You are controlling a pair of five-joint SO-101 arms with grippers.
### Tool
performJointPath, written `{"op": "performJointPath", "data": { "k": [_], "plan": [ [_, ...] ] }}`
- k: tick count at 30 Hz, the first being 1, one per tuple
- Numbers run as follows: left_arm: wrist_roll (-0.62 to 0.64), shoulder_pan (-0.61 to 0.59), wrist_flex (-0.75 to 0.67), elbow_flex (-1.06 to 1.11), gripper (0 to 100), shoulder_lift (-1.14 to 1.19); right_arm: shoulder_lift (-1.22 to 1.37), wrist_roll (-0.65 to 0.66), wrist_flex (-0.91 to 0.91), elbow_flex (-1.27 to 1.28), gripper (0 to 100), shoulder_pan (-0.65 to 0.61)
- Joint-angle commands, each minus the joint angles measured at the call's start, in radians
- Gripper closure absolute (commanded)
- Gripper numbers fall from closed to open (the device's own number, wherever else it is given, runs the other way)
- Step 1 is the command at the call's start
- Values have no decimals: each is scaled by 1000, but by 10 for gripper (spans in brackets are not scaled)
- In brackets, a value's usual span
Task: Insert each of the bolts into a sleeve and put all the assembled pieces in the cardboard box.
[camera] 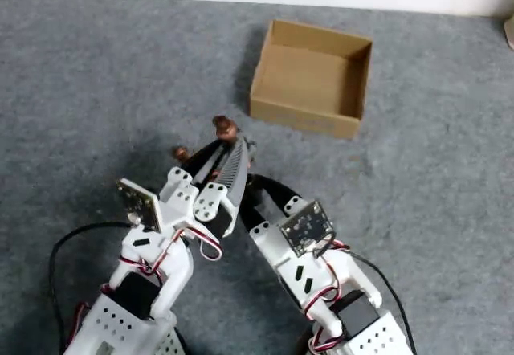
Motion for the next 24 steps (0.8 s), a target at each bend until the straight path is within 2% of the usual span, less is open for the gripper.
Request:
{"op": "performJointPath", "data": {
  "k": [1,4,11,24],
  "plan": [
    [5,19,25,-18,995,-19,-16,14,-33,24,995,28],
    [64,33,34,-27,995,-19,-16,14,-33,24,995,33],
    [146,56,290,-174,995,-19,-16,14,-61,28,995,35],
    [146,38,261,-222,995,-19,-13,14,-58,30,995,33]
  ]
}}
